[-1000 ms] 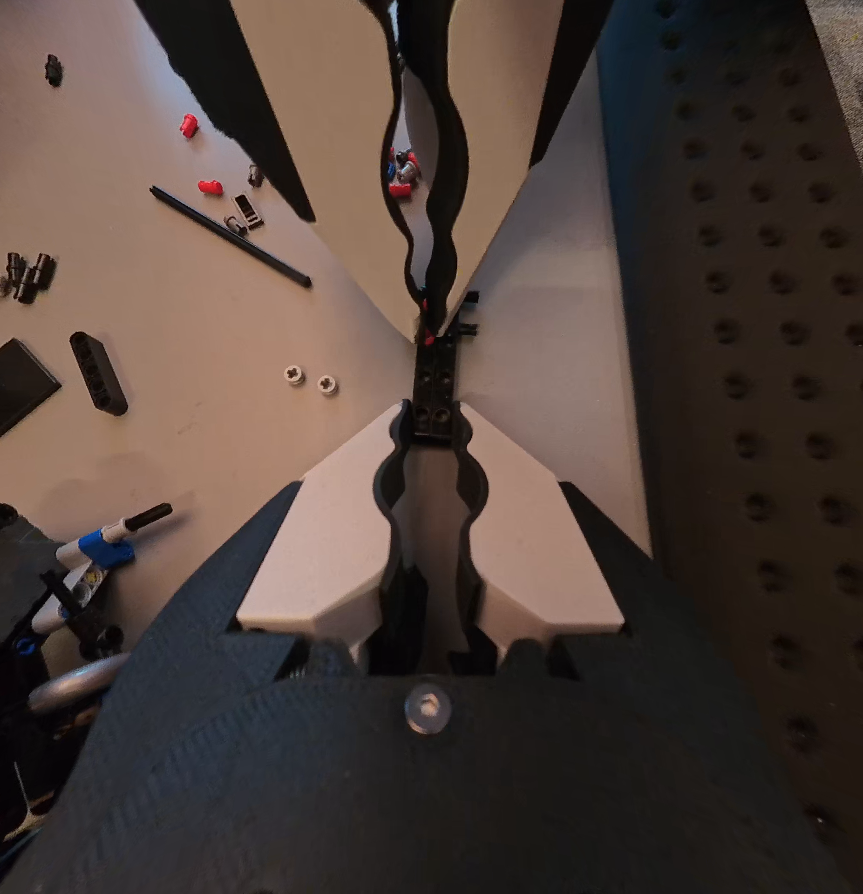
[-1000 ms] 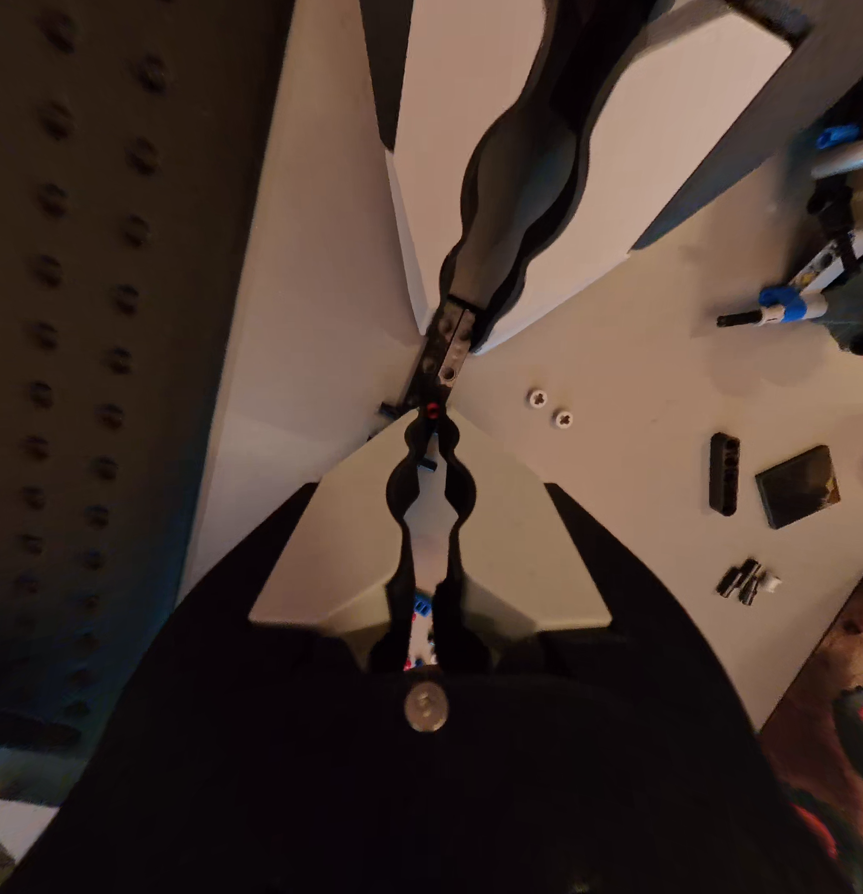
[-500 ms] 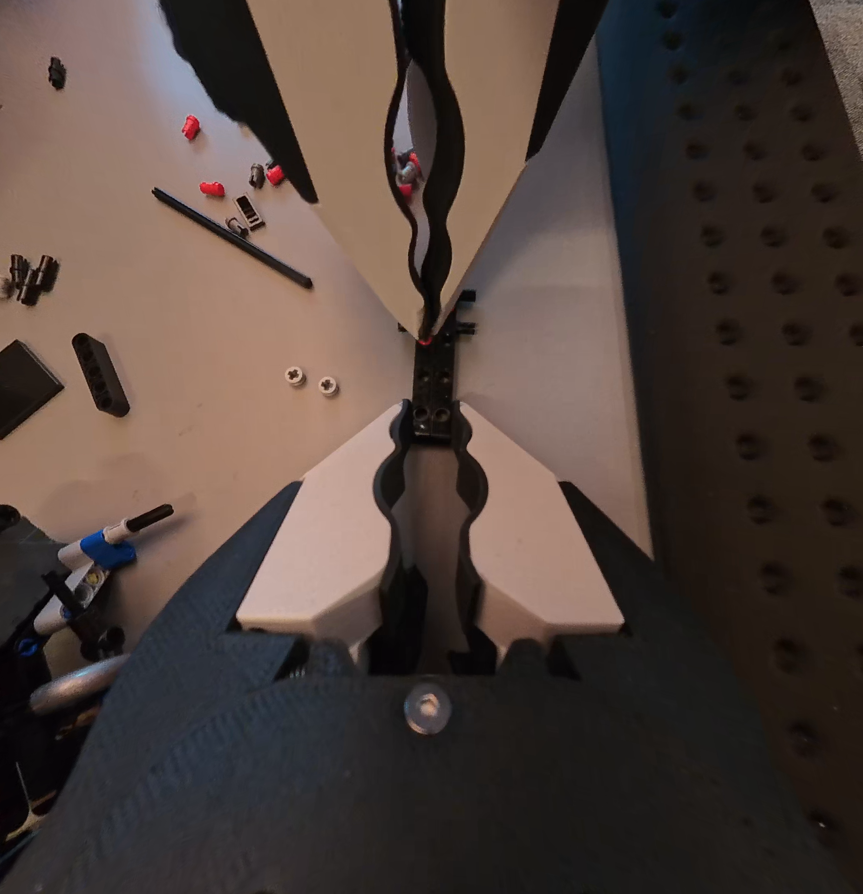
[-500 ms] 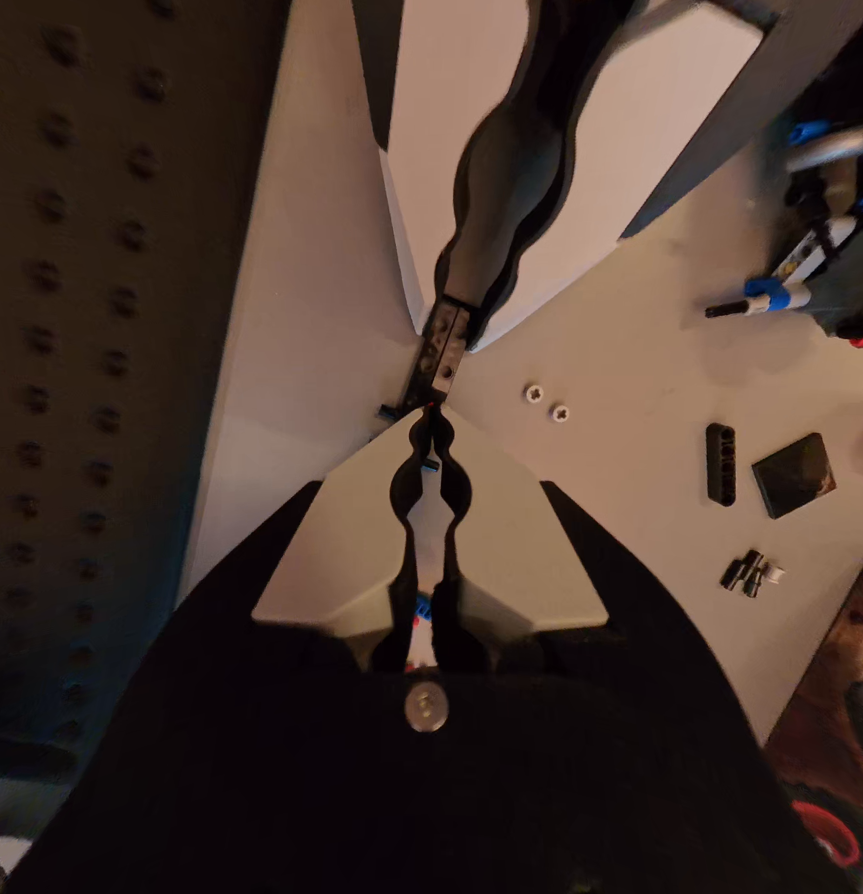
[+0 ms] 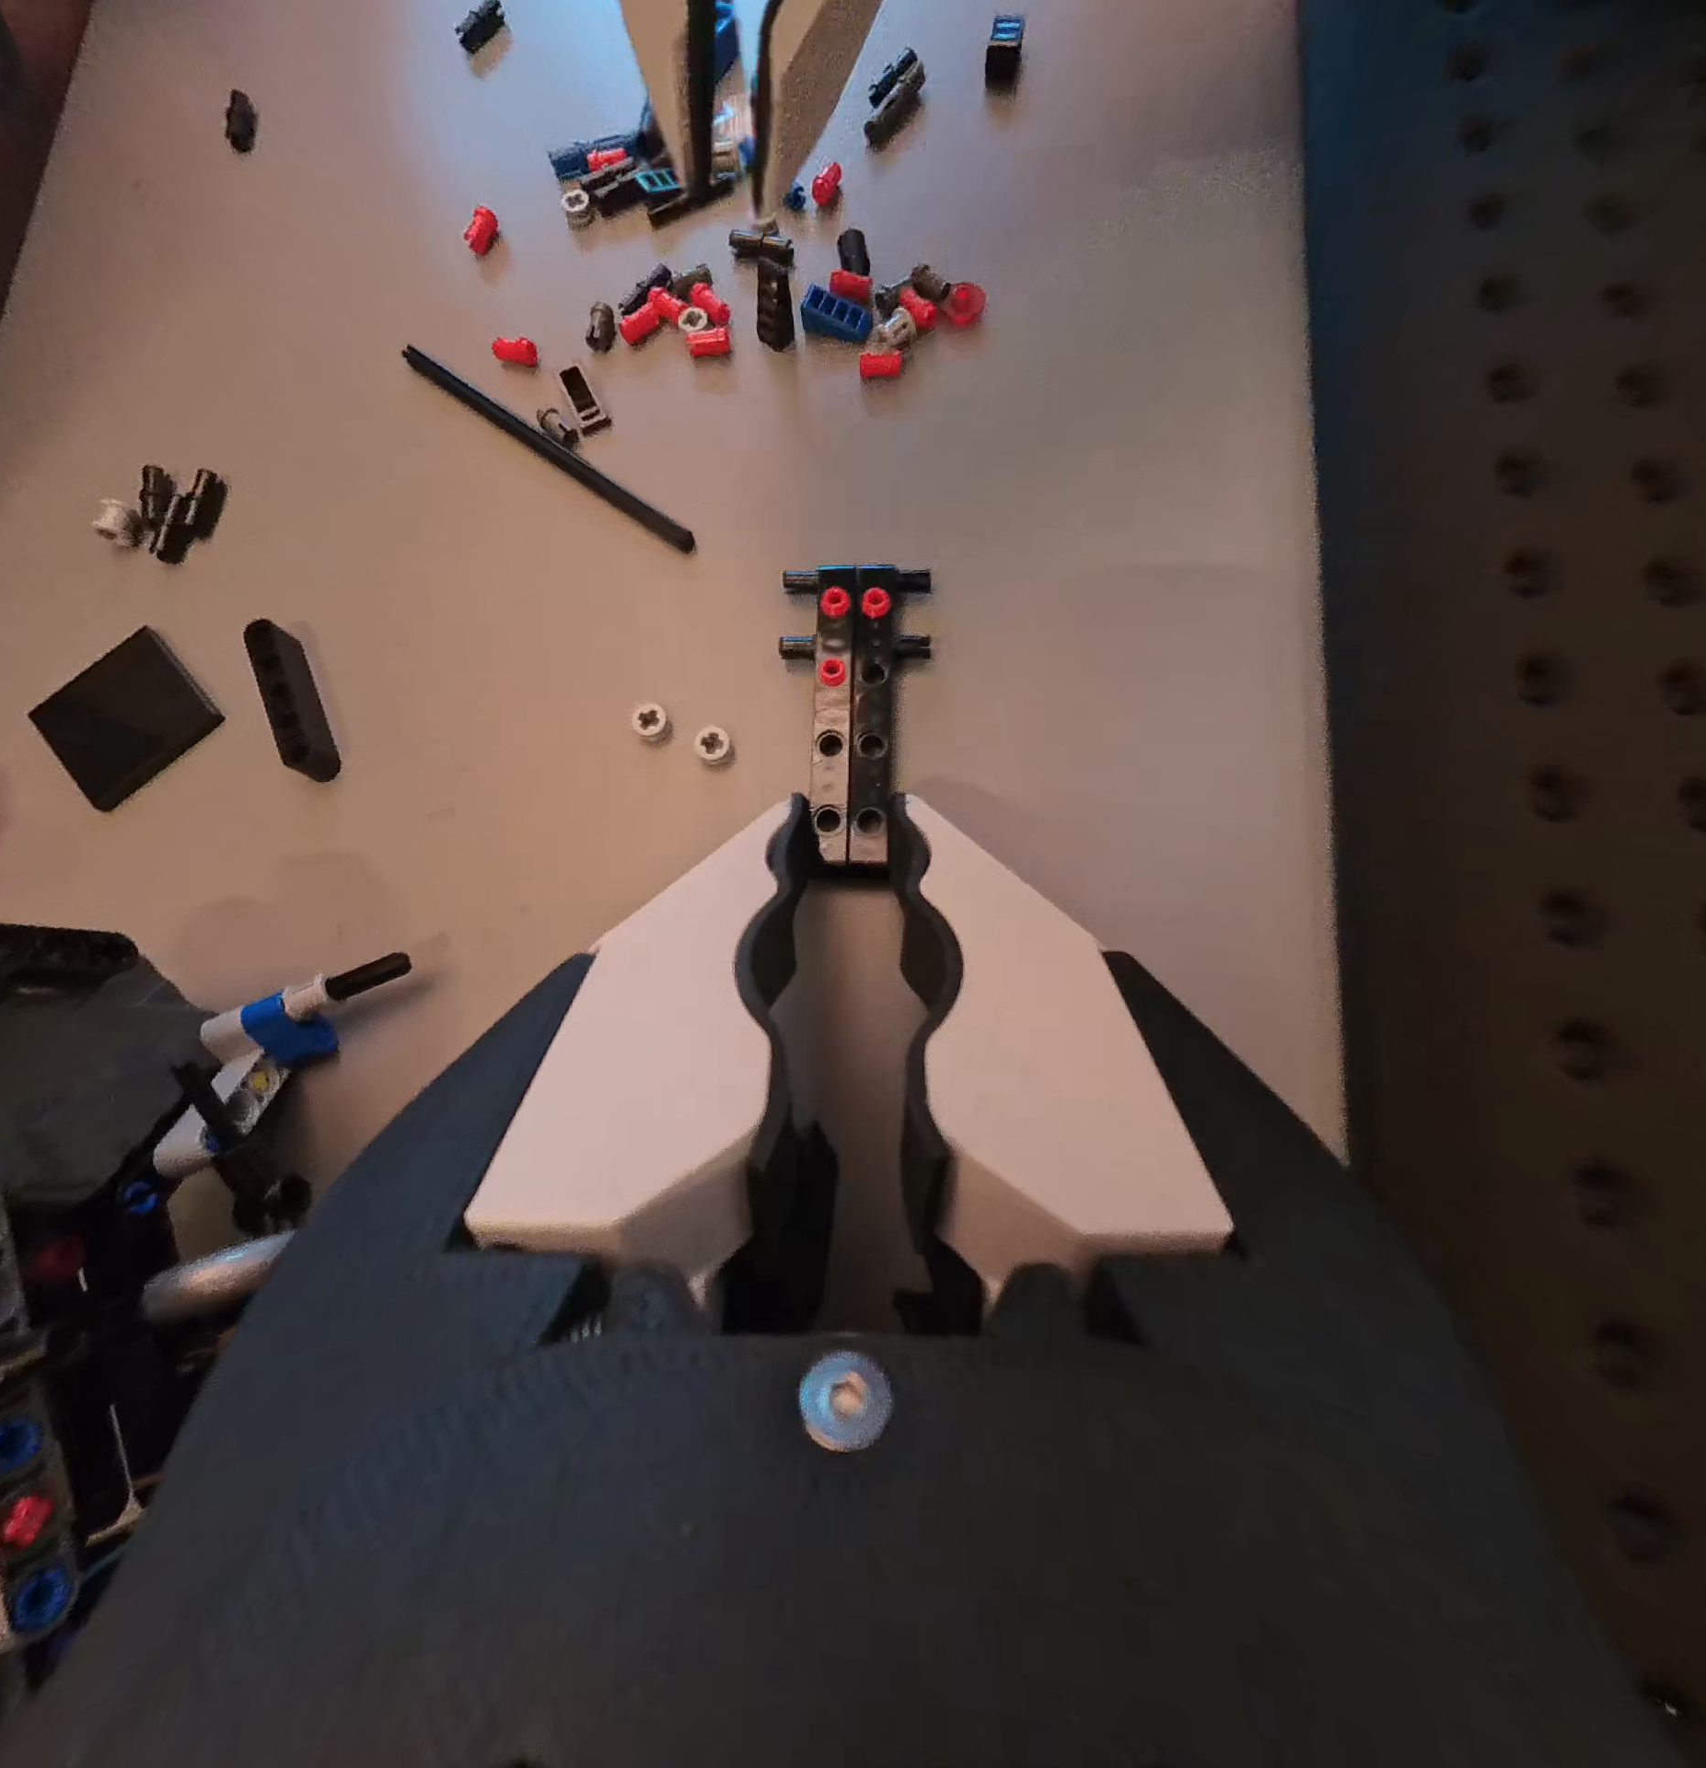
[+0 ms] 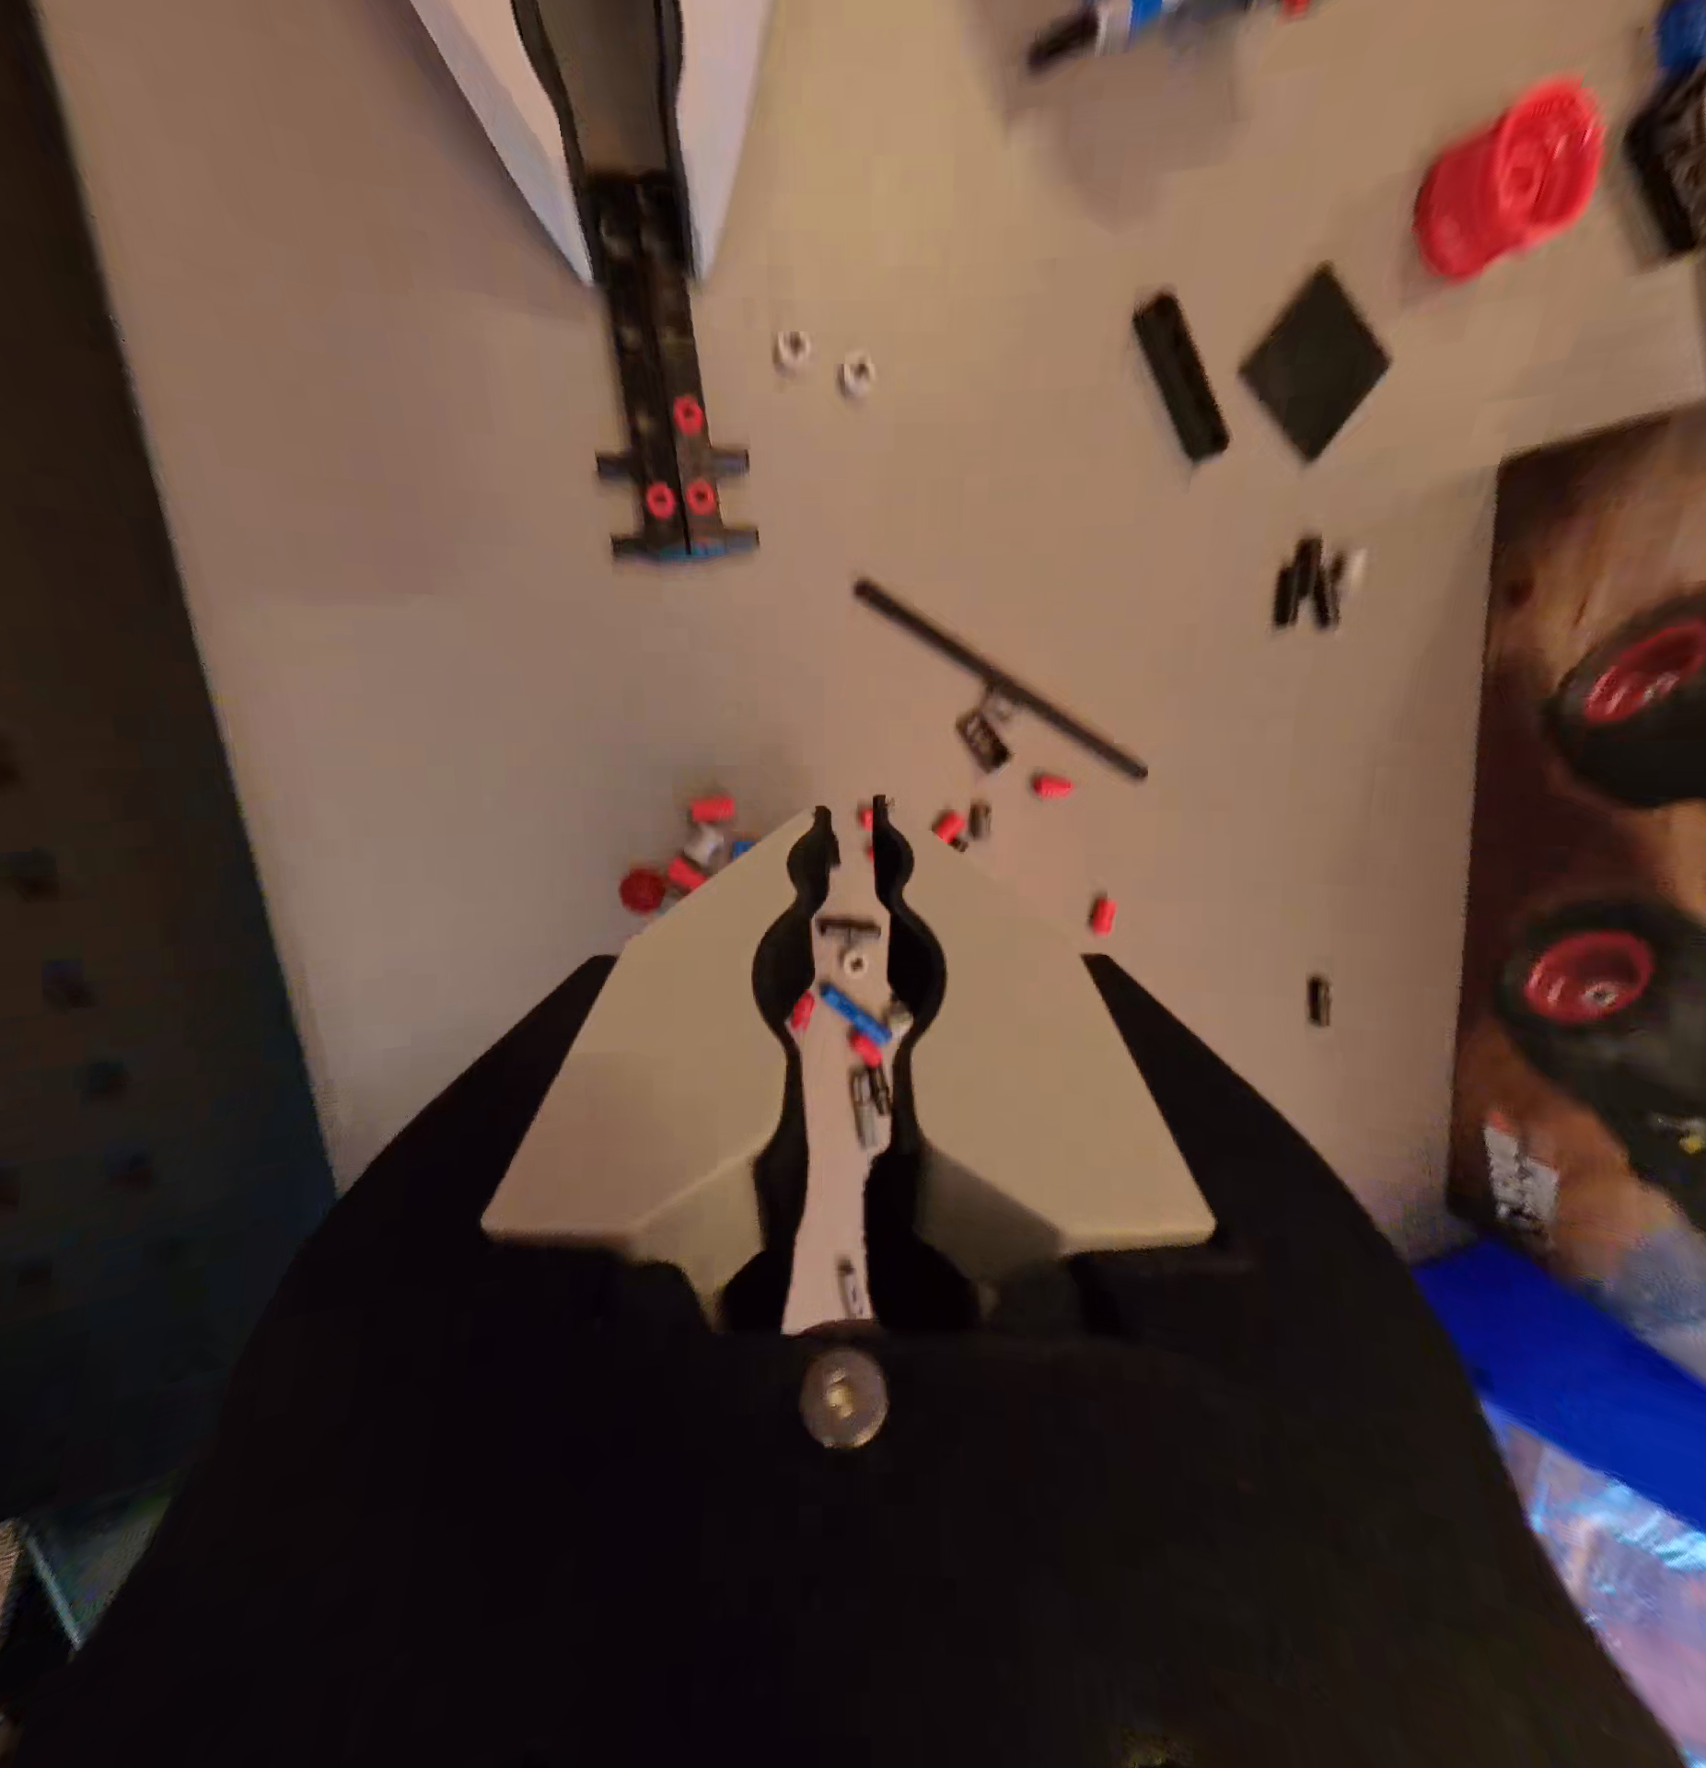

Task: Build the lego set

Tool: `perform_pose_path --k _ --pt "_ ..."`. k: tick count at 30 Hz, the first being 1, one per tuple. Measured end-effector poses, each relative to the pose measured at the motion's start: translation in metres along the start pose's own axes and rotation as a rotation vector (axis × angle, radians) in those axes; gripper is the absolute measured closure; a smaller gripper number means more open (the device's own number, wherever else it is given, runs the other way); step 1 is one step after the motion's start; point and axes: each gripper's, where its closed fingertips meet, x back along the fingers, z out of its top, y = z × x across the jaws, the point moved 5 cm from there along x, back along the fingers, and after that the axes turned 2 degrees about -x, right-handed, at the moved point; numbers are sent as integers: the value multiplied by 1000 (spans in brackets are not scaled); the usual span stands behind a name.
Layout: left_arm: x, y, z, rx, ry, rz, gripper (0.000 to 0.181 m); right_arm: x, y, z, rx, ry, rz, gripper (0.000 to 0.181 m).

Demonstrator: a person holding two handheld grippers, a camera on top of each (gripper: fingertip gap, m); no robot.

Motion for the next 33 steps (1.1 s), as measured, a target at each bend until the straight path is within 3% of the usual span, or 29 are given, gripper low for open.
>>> perform_pose_path --k 4,13,20,33 --pt "1 1 0 -6 -8 6 164 -7 -11 -16 -32 11 42 175" --pt "1 6 0 -3 -5 -23 159 -25 -27 -16 -51 34 104 174" --pt "1 7 1 -5 2 -23 153 -25 -29 -11 -49 81 117 181" --pt "3 6 5 -4 30 -13 152 -22 -41 11 -54 165 116 175"
